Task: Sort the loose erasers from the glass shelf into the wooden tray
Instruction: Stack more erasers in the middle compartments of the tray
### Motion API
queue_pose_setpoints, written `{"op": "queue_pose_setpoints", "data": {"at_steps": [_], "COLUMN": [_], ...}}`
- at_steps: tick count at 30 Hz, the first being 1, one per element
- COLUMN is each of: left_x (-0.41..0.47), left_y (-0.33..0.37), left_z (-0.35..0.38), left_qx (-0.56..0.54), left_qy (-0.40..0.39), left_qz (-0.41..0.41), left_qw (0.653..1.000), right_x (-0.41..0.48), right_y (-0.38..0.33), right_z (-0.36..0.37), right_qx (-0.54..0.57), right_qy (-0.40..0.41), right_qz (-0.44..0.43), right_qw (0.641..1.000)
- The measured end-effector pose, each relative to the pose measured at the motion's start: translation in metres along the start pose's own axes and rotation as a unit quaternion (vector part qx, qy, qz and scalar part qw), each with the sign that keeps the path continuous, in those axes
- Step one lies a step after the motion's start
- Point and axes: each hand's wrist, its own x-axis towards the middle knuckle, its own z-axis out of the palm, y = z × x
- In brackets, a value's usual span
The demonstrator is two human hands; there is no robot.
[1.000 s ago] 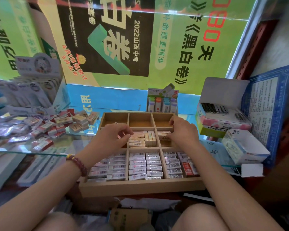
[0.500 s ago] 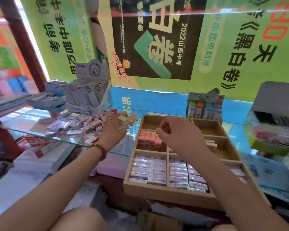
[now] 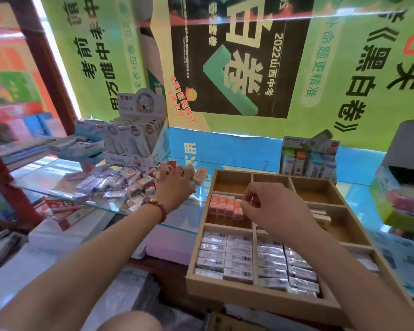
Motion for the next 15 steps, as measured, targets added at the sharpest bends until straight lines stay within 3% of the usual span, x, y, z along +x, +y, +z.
{"op": "queue_pose_setpoints", "data": {"at_steps": [8, 12, 15], "left_x": [-0.011, -0.025, -0.038], "left_y": [0.009, 0.009, 0.021], "left_z": [0.006, -0.009, -0.039], "left_qx": [0.045, -0.176, -0.411], "left_qy": [0.008, 0.075, 0.049], "left_qz": [0.040, 0.045, -0.006], "left_qw": [0.998, 0.981, 0.910], "right_x": [-0.003, -0.005, -0.006], "right_y": [0.011, 0.015, 0.018], "right_z": [0.000, -0.001, -0.001], "right_qx": [0.013, 0.025, 0.063], "right_qy": [-0.012, -0.010, -0.013], "right_qz": [0.005, -0.007, -0.028], "right_qw": [1.000, 1.000, 0.998]}}
